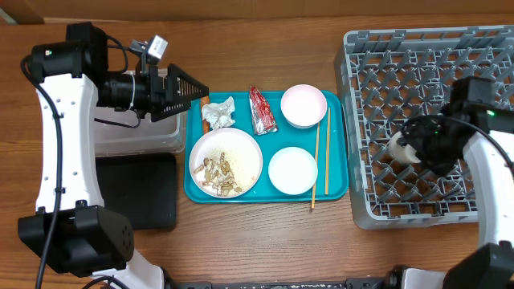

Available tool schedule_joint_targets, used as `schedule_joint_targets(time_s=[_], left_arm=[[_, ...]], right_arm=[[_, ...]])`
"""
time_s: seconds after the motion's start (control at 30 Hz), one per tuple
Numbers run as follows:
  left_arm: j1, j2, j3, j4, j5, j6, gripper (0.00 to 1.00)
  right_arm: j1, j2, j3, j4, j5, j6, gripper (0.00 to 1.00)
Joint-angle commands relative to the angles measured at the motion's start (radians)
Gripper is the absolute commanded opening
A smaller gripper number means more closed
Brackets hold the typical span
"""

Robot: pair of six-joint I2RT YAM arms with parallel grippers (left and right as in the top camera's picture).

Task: Sort waste into correct bins and load items into the dishwasher

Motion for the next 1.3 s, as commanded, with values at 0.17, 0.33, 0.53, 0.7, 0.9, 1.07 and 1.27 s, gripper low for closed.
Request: schedule_joint_targets(time_s=[0.17,0.33,0.53,0.7,0.9,1.07,1.27], left_arm=[[-0.150,-0.023,0.019,0.047,-0.283,-0.089,0.85],[-0.321,-0.023,0.019,0.133,-0.606,-0.248,0.82],[-0.555,0.017,0.018,0.164,-0.979,-0.382,0.71],[-0.673,0.121,0.018,0.183,-0.958,-0.381,0.57],[-0.753,0.283,0.018,0.199,-0.965,-0.381,0.41],[-0.742,0.327,0.019,0.192,-0.983,-0.408,0.35],[-0.636,0.226,0.021,0.155,-1.029,-0.457,0.35]], right_arm=[[0.013,-0.062,0.187,-0.085,-0.017,0.005,0.81],[0.033,-0.124,0.251,-0.086,-0.096,-0.002,0.85],[0.082,-0.175,0.251,-0.050,-0.129,-0.006,0.86],[0.117,-0.174,0.248,-0.054,-0.128,-0.006,0.88],[0.118,-0.174,0.248,-0.058,-0.128,-0.006,0.90],[0.124,-0.168,0.246,-0.086,-0.171,-0.018,0.86],[0.320,-0.140,0.140,-0.078,-0.177,-0.112,0.79]])
